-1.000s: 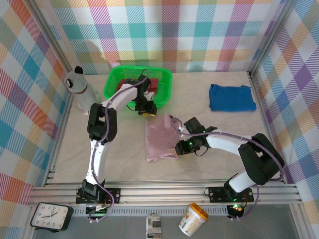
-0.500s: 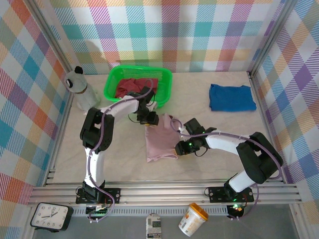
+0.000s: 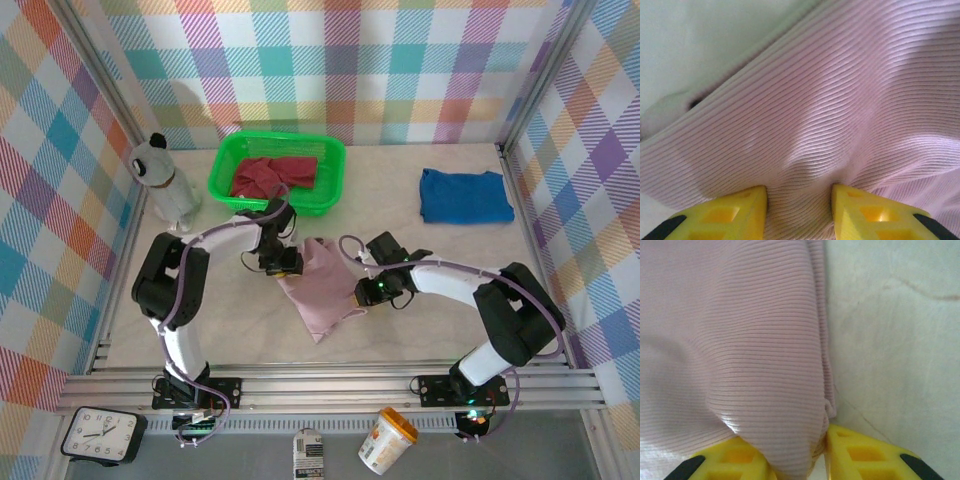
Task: Fold and stack the tank tops
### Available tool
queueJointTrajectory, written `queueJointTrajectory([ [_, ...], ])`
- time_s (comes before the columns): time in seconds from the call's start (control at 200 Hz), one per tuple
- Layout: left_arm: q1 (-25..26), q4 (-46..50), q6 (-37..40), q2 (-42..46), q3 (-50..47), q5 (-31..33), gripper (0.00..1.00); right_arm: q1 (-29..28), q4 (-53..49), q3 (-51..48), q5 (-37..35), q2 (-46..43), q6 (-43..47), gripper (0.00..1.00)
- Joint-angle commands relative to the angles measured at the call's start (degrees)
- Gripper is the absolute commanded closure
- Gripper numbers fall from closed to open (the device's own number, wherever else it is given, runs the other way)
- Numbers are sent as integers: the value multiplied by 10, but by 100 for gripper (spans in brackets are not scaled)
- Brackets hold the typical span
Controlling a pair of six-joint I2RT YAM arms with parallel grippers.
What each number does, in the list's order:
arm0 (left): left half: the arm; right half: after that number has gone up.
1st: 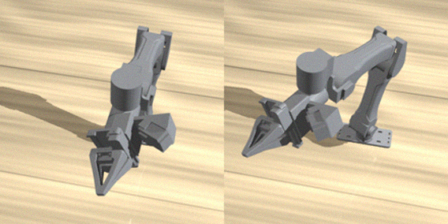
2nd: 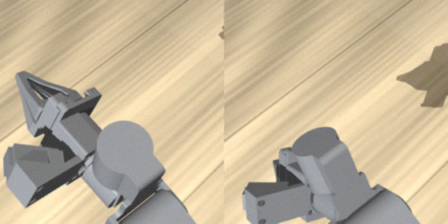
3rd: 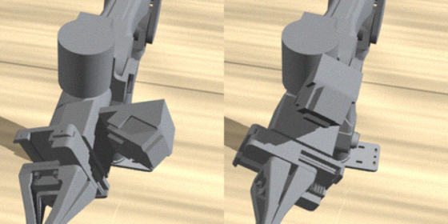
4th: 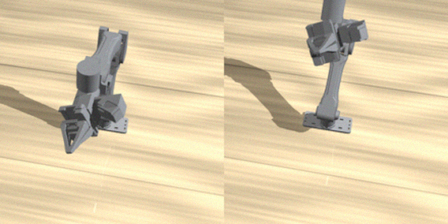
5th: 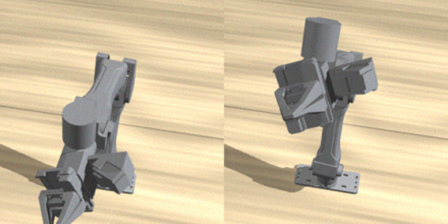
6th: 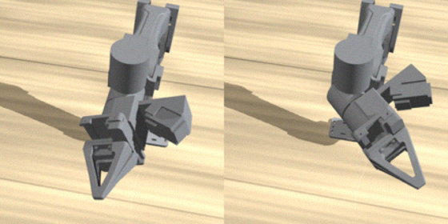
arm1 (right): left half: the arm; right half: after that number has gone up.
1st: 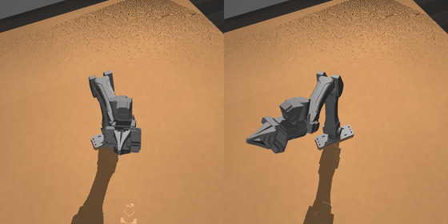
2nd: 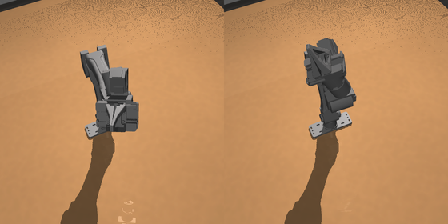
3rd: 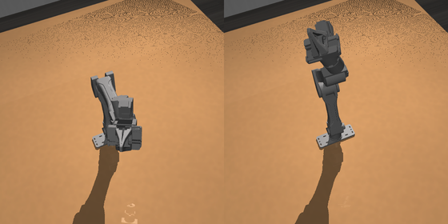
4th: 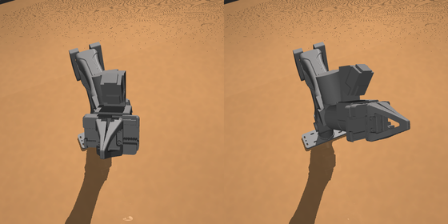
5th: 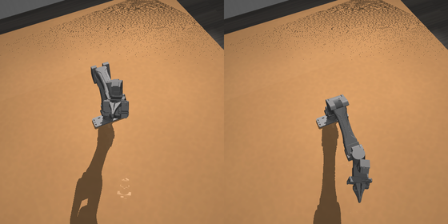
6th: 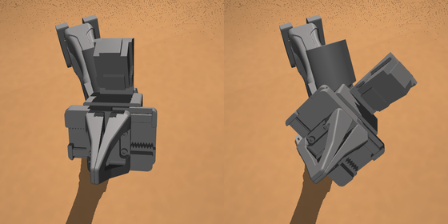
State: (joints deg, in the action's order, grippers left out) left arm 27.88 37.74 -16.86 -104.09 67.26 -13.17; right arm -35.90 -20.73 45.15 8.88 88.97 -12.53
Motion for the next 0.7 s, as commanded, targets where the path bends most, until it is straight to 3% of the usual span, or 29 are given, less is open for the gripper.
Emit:
queueJointTrajectory([
  [0.0, 21, -4, -77, 51, -73, 8, 61, 4, -27, 40, -22, 15, 30, 70],
  [0.225, 104, -61, -240, 146, -184, 17, 58, 25, -42, 78, -34, 16, 59, 70],
  [0.38, 128, -78, -315, 212, -216, 11, 56, 31, -43, 78, -4, -28, 64, 67],
  [0.54, 116, 48, -207, 241, -136, 81, 51, 31, -3, 32, 77, -71, 11, 58],
  [0.695, 56, 30, -89, 200, -97, 65, 49, 31, 26, 14, 59, -51, -18, 54],
])
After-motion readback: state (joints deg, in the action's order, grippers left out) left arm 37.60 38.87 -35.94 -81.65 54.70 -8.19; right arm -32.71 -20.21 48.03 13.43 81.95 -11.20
